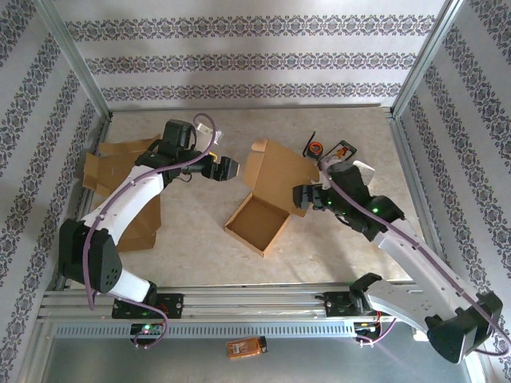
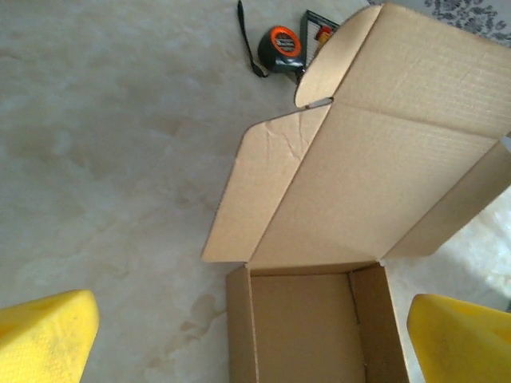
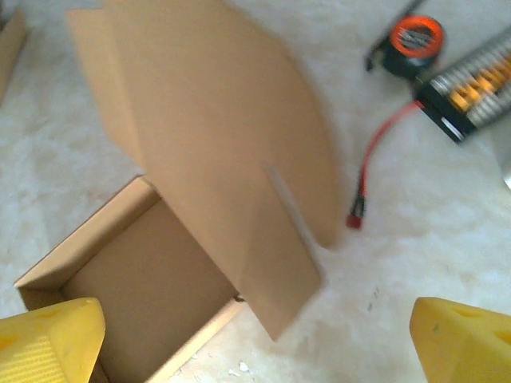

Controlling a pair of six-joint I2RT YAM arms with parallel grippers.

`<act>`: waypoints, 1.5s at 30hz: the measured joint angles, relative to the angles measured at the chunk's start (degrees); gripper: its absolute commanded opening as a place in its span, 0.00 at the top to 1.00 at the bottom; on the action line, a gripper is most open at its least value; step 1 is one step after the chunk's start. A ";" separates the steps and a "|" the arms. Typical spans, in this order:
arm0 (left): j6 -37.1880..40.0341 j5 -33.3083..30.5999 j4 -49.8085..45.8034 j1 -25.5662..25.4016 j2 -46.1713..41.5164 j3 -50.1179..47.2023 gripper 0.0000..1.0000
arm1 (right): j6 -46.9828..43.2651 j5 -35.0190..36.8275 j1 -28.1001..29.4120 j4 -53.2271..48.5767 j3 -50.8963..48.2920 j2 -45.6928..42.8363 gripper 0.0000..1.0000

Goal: Fold the paper box

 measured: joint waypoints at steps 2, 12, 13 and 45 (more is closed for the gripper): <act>0.76 1.62 -0.74 0.00 0.76 0.66 0.01 | 1.79 -1.99 -3.06 -0.31 -0.63 0.11 0.04; 11.76 6.97 -5.53 -1.49 2.71 7.93 0.01 | -1.25 -8.92 -5.11 3.45 -0.79 12.39 0.57; 13.73 7.15 -5.62 -1.57 2.84 8.17 0.00 | -2.38 -8.90 -5.11 3.72 -0.72 13.03 0.62; 30.75 -4.98 -18.58 -1.55 17.94 19.37 0.60 | -30.21 -8.63 -0.90 11.45 6.45 20.33 1.00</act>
